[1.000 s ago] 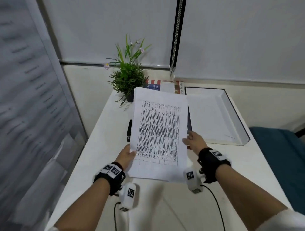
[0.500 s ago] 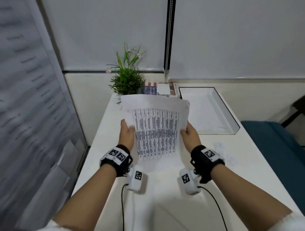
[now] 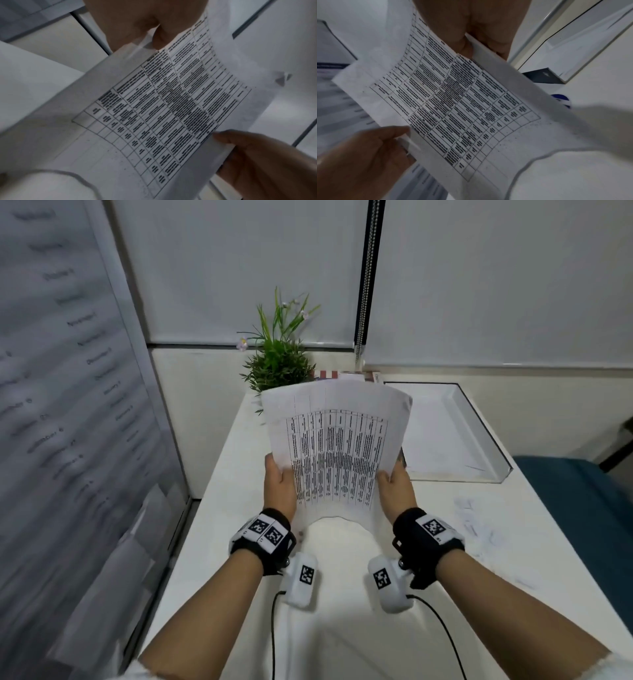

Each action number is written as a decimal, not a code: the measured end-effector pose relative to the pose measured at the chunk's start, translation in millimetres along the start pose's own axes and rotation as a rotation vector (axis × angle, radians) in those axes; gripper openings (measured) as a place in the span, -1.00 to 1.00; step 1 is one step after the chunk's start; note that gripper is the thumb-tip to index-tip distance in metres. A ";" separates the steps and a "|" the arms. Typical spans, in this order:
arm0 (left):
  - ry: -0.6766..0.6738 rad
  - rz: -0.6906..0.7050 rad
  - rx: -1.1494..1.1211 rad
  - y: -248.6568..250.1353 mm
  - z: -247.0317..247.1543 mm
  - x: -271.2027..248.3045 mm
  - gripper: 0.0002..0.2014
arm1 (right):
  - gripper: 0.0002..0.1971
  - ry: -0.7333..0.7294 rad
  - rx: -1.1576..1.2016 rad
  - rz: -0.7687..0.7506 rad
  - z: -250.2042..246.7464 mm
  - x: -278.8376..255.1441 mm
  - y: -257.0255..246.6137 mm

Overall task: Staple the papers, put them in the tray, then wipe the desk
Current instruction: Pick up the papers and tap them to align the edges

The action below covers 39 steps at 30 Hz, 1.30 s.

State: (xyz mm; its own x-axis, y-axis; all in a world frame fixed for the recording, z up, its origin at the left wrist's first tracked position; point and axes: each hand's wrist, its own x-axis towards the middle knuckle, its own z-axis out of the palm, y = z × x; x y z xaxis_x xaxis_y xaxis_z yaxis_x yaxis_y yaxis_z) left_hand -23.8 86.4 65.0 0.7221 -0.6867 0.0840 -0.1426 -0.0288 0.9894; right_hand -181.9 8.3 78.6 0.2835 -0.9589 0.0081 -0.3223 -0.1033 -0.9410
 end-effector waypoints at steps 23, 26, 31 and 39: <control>-0.197 0.430 0.914 36.3 -17.0 33.6 -0.76 | -0.73 0.104 -0.207 -0.146 -42.5 20.8 -26.3; -0.077 0.360 0.878 24.1 -31.4 33.3 -0.67 | -0.81 0.159 0.012 -0.029 -48.8 17.4 -16.2; 0.092 -0.087 0.336 -2.5 -68.1 33.6 -0.11 | -0.79 0.219 0.194 0.098 -61.7 15.9 15.8; -0.106 -0.198 0.116 -35.5 -72.8 30.2 -0.65 | -0.83 0.180 0.159 0.009 -52.6 8.4 28.7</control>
State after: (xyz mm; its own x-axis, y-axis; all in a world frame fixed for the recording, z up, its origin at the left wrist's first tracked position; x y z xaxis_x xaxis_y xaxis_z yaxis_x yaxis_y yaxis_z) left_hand 52.3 119.6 41.0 0.6697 -0.7314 -0.1288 -0.0864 -0.2490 0.9646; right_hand -236.3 -16.6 69.4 0.1113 -0.9927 0.0462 -0.1739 -0.0653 -0.9826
